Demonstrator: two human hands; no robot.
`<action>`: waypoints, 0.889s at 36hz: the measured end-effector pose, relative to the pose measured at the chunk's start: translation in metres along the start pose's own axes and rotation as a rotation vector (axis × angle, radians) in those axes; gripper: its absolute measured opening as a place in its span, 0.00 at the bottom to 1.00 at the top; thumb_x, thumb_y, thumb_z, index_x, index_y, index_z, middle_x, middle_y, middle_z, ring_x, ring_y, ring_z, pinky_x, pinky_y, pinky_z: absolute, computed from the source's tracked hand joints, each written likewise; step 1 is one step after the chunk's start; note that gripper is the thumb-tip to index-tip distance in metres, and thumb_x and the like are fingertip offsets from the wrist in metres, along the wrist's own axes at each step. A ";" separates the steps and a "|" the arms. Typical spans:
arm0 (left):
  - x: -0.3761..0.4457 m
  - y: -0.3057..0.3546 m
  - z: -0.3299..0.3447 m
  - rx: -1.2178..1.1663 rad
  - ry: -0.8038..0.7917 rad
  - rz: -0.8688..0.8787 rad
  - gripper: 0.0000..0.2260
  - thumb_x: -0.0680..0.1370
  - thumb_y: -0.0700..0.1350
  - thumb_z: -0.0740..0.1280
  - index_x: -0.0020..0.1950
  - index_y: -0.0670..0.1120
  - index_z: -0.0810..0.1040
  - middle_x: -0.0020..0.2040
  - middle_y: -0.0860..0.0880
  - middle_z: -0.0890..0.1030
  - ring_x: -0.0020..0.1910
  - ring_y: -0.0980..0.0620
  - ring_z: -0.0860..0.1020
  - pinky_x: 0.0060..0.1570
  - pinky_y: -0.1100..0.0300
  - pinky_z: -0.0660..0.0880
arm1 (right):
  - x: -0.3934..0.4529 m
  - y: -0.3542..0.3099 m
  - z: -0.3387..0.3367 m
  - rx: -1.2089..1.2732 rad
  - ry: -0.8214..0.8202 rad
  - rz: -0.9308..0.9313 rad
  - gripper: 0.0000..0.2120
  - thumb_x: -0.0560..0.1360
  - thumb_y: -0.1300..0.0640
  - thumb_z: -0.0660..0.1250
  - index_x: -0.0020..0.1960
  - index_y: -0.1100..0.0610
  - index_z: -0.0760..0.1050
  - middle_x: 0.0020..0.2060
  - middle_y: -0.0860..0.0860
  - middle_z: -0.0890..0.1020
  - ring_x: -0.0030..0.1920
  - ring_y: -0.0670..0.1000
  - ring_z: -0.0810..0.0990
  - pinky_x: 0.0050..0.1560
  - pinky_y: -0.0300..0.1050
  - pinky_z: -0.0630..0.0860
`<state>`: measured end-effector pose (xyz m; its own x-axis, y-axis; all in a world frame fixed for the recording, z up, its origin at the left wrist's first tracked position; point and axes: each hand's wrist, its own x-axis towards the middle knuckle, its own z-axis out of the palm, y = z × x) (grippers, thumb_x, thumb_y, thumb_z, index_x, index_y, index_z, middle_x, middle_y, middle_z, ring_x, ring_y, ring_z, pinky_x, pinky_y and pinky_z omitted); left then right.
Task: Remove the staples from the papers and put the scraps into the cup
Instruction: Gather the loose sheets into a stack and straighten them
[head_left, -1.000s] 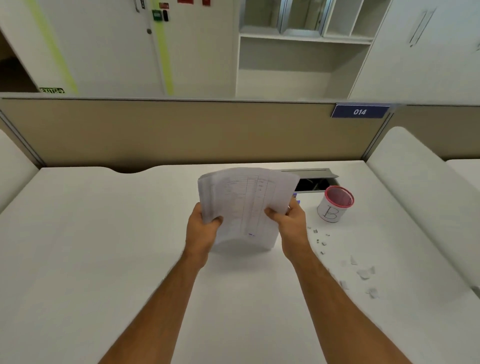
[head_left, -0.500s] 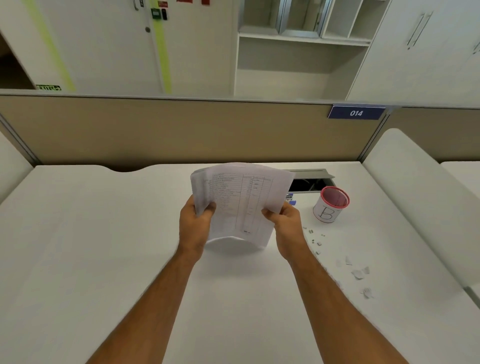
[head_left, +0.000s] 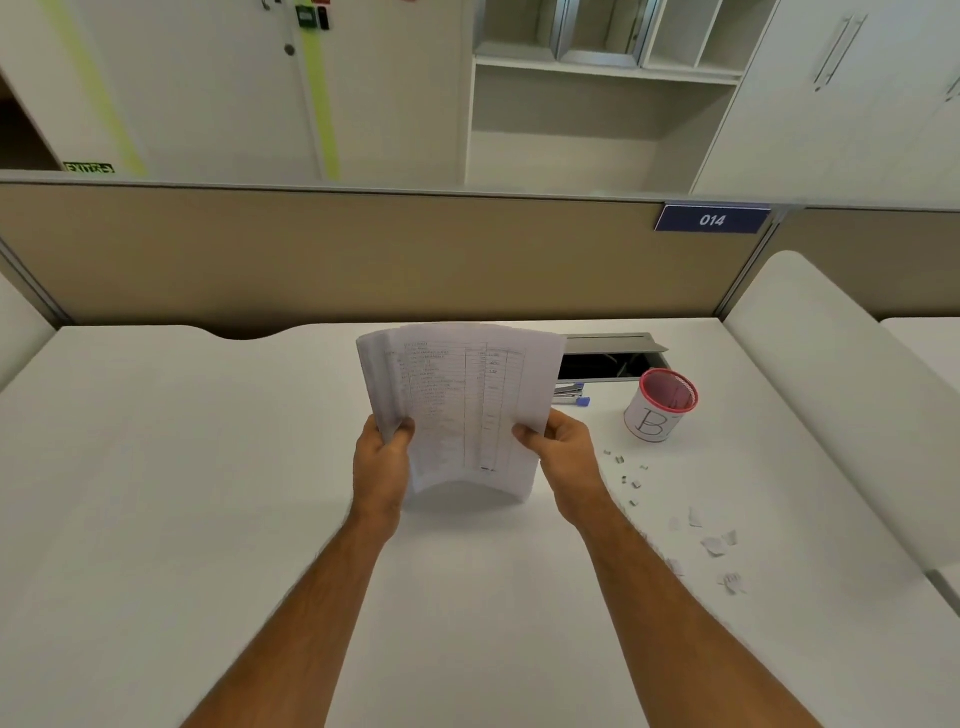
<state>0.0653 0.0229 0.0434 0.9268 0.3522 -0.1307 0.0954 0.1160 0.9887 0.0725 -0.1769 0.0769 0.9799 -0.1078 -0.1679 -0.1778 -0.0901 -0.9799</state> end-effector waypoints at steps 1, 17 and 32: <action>0.000 0.000 0.001 0.004 0.004 -0.007 0.11 0.83 0.47 0.64 0.65 0.56 0.75 0.55 0.59 0.82 0.53 0.56 0.81 0.44 0.67 0.80 | -0.001 -0.001 -0.001 -0.012 -0.006 -0.009 0.14 0.78 0.61 0.69 0.63 0.52 0.80 0.52 0.45 0.86 0.56 0.53 0.82 0.64 0.61 0.76; 0.004 -0.026 0.002 0.284 0.117 -0.224 0.19 0.79 0.40 0.64 0.70 0.46 0.69 0.61 0.42 0.78 0.55 0.44 0.78 0.48 0.54 0.75 | -0.002 -0.099 0.022 -1.106 -0.019 -0.465 0.13 0.76 0.64 0.62 0.56 0.55 0.80 0.44 0.54 0.83 0.40 0.53 0.77 0.40 0.45 0.73; 0.006 -0.024 -0.006 0.376 0.054 -0.178 0.15 0.79 0.37 0.61 0.65 0.44 0.74 0.61 0.44 0.78 0.43 0.55 0.75 0.35 0.63 0.71 | 0.006 -0.061 0.041 -1.223 -0.081 -0.316 0.13 0.78 0.57 0.67 0.62 0.55 0.74 0.50 0.54 0.83 0.44 0.53 0.80 0.48 0.49 0.78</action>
<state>0.0668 0.0279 0.0186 0.8646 0.4066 -0.2953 0.3873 -0.1646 0.9072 0.0930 -0.1312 0.1309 0.9898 0.1423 0.0066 0.1395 -0.9590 -0.2467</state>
